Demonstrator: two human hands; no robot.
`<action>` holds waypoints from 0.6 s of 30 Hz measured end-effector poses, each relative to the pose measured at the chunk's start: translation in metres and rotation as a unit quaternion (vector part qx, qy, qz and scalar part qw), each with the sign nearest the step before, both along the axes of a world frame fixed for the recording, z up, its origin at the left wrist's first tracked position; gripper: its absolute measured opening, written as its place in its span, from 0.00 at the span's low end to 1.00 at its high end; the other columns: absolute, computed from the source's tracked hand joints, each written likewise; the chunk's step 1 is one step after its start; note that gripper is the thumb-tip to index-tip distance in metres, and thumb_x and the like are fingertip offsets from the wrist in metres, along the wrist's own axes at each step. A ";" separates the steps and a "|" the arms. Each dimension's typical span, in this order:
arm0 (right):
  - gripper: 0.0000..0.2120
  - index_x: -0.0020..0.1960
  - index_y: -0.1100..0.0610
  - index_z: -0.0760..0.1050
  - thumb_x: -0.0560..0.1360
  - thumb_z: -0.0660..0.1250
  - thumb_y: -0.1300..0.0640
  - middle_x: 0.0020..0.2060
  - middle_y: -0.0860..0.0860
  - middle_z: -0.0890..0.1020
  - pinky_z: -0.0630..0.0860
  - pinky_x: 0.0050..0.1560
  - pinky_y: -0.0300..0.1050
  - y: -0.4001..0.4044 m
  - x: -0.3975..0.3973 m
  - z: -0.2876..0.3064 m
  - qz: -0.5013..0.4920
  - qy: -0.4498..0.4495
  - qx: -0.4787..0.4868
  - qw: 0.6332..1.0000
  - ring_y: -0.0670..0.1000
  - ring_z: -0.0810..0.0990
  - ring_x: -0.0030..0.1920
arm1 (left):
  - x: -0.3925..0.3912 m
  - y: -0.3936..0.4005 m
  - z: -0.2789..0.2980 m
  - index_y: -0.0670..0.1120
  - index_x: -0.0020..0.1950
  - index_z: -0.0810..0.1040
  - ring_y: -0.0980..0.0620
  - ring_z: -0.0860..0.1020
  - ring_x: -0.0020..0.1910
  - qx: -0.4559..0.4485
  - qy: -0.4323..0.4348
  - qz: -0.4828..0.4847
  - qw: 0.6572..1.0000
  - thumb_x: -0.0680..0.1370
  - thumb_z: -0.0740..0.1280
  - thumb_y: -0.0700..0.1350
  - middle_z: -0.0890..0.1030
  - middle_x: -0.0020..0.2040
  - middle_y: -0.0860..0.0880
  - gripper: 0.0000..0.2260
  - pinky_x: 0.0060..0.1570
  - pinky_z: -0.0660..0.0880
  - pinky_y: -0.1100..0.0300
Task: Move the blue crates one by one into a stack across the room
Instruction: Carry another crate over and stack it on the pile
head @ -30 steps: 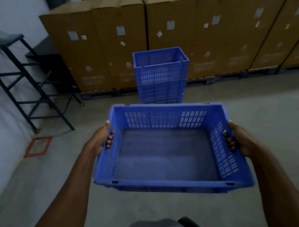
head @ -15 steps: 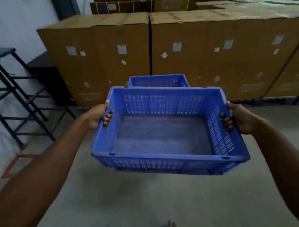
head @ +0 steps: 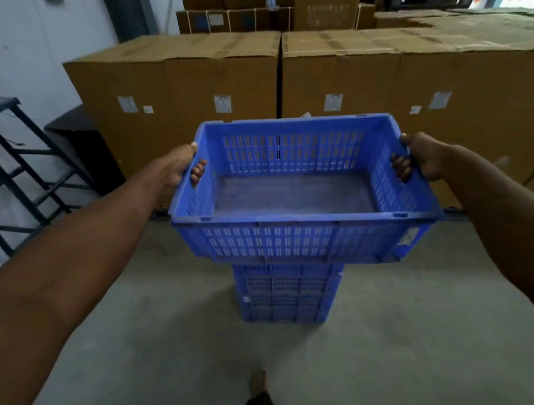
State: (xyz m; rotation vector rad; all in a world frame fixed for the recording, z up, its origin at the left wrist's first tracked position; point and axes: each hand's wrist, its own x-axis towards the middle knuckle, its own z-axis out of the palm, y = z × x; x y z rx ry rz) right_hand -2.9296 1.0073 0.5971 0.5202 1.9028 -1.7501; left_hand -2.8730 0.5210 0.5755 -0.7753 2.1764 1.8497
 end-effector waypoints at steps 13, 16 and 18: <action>0.24 0.38 0.54 0.64 0.82 0.49 0.36 0.25 0.47 0.65 0.61 0.20 0.38 -0.042 -0.170 -0.025 -0.033 -0.011 0.002 0.999 0.45 0.60 0.22 | -0.199 -0.043 -0.015 0.44 0.46 0.71 0.55 0.60 0.26 -0.017 -0.018 -0.020 0.999 0.85 0.49 0.62 0.64 0.32 0.51 0.25 0.21 0.62 0.64; 0.24 0.39 0.53 0.65 0.82 0.49 0.36 0.25 0.47 0.65 0.61 0.20 0.38 -0.045 -0.193 -0.032 -0.034 -0.020 0.009 0.999 0.45 0.60 0.23 | -0.223 -0.048 -0.026 0.44 0.45 0.71 0.55 0.60 0.26 -0.017 -0.022 -0.019 0.999 0.84 0.49 0.63 0.64 0.31 0.51 0.26 0.22 0.62 0.64; 0.23 0.38 0.53 0.64 0.82 0.49 0.36 0.25 0.47 0.64 0.60 0.20 0.37 -0.047 -0.207 -0.034 -0.030 -0.023 0.009 0.999 0.45 0.60 0.22 | -0.234 -0.049 -0.035 0.44 0.45 0.71 0.55 0.59 0.27 -0.016 -0.027 -0.015 0.999 0.84 0.48 0.64 0.64 0.32 0.51 0.26 0.22 0.61 0.64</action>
